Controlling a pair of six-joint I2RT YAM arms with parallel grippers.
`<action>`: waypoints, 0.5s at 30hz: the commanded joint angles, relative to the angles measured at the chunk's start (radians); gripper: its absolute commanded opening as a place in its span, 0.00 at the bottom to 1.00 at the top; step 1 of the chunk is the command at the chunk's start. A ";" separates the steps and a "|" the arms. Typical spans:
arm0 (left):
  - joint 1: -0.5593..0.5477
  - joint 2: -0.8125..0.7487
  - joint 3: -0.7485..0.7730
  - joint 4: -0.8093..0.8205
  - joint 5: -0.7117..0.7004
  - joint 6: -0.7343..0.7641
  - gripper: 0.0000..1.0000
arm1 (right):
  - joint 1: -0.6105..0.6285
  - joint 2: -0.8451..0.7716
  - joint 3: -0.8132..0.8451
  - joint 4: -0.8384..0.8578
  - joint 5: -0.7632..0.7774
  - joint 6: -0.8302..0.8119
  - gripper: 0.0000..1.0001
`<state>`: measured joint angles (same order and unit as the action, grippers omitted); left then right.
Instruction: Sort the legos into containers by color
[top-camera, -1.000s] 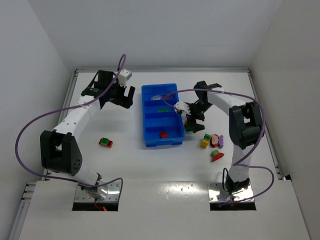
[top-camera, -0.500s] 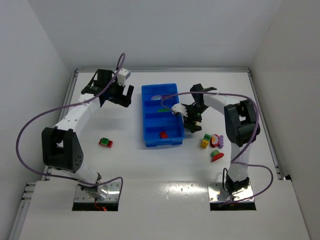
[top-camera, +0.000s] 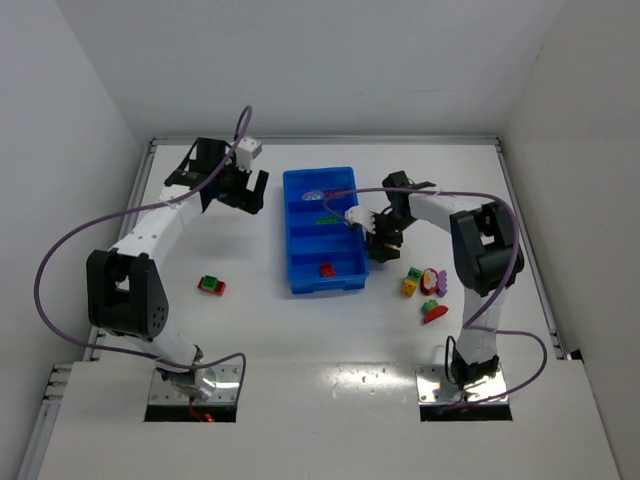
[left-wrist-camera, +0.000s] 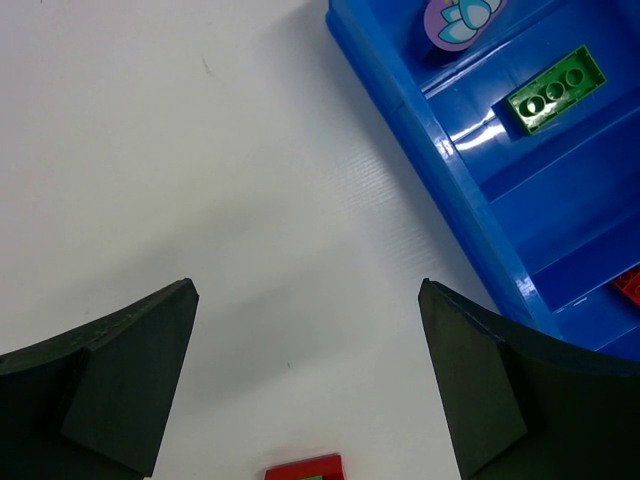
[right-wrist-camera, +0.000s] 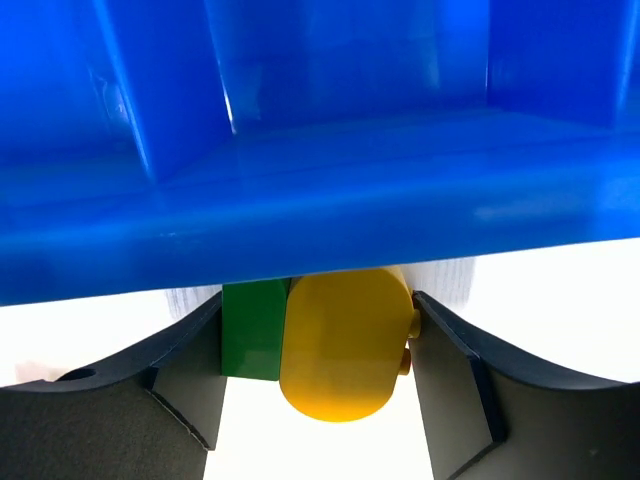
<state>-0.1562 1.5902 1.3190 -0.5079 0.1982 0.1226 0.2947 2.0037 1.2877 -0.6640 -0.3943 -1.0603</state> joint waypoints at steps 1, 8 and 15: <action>0.010 0.004 0.040 0.019 0.017 -0.001 1.00 | -0.003 -0.072 -0.008 0.047 -0.051 0.045 0.42; 0.032 -0.079 -0.007 0.019 0.191 -0.023 1.00 | -0.051 -0.229 -0.063 0.020 -0.069 0.128 0.33; 0.043 -0.142 -0.047 -0.004 0.507 -0.110 1.00 | -0.074 -0.520 -0.145 0.122 -0.080 0.210 0.33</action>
<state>-0.1223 1.4864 1.2697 -0.5137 0.4965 0.0708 0.2161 1.5620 1.1553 -0.6186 -0.4232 -0.9154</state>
